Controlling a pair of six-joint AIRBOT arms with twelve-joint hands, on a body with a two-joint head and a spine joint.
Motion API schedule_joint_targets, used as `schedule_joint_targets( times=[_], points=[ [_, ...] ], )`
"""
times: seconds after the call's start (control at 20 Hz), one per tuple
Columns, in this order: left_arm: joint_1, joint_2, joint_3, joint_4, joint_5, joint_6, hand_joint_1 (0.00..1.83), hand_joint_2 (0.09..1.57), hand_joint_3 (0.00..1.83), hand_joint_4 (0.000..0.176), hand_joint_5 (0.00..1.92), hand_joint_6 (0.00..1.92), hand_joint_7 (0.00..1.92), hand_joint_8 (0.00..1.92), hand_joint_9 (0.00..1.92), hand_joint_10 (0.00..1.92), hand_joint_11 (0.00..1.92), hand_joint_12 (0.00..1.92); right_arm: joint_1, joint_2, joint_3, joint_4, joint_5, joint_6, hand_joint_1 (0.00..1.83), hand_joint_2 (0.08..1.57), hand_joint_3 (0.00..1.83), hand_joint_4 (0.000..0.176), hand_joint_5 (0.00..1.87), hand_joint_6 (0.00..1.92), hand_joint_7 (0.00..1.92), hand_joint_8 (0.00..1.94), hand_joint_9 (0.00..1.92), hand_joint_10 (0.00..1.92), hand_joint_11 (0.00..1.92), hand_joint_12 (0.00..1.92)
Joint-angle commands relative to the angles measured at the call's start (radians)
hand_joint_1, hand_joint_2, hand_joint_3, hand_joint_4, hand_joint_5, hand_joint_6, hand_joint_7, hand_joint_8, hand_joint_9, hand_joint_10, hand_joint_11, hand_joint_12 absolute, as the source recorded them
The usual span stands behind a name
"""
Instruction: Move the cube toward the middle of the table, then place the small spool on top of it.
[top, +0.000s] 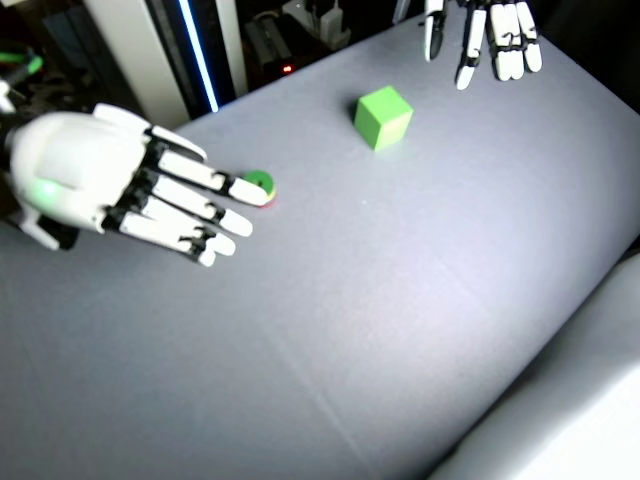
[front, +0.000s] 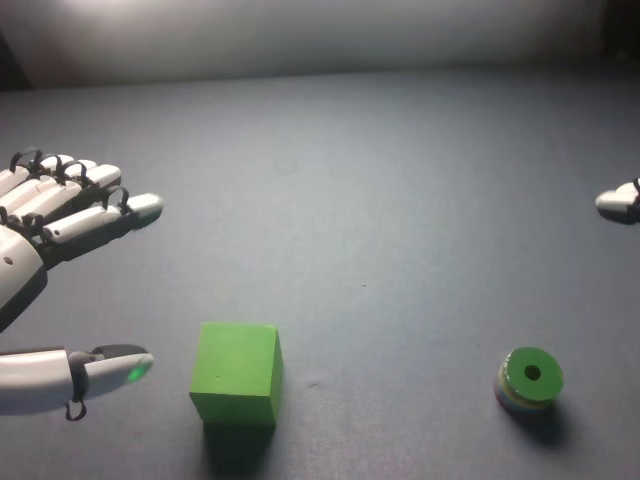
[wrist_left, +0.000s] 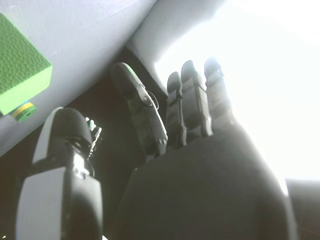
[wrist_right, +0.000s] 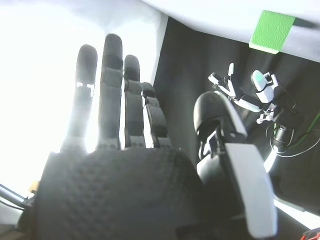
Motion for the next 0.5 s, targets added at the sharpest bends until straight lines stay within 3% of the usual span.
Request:
schedule_joint_targets(
  times=[0.0,0.05,0.2,0.3,0.45],
  points=[
    [-0.002,0.001,0.005,0.001,-0.120,-0.002,0.48,0.95,0.01,0.121,0.28,0.01,0.14,0.01,0.11,0.01,0.00,0.21,0.007,0.000,0.003,0.016,0.116,0.004,0.79,1.31,0.01,0.000,0.39,0.00,0.42,0.00,0.42,0.01,0.23,0.58],
    [-0.002,0.001,0.005,0.002,-0.119,-0.002,0.51,0.95,0.00,0.109,0.29,0.01,0.15,0.01,0.12,0.01,0.00,0.21,0.007,0.000,0.003,0.016,0.115,0.004,0.78,1.32,0.01,0.000,0.40,0.00,0.43,0.00,0.42,0.01,0.23,0.57],
    [-0.009,-0.007,0.008,0.042,-0.099,-0.036,0.51,0.91,0.00,0.141,0.27,0.00,0.15,0.00,0.13,0.01,0.00,0.21,0.007,-0.002,0.004,0.015,0.114,0.004,0.74,1.32,0.00,0.000,0.39,0.00,0.43,0.00,0.44,0.01,0.25,0.58],
    [-0.036,-0.027,0.018,0.100,-0.059,-0.071,0.54,0.89,0.00,0.173,0.22,0.00,0.15,0.00,0.14,0.00,0.00,0.27,0.007,-0.004,0.005,0.015,0.113,0.004,0.76,1.32,0.00,0.000,0.40,0.00,0.42,0.00,0.42,0.00,0.25,0.52],
    [-0.079,-0.066,0.045,0.166,0.011,-0.113,0.60,0.84,0.00,0.176,0.18,0.00,0.12,0.00,0.16,0.00,0.00,0.48,0.007,-0.007,0.008,0.015,0.113,0.004,0.77,1.32,0.00,0.000,0.40,0.00,0.41,0.00,0.39,0.00,0.23,0.48]
  ],
)
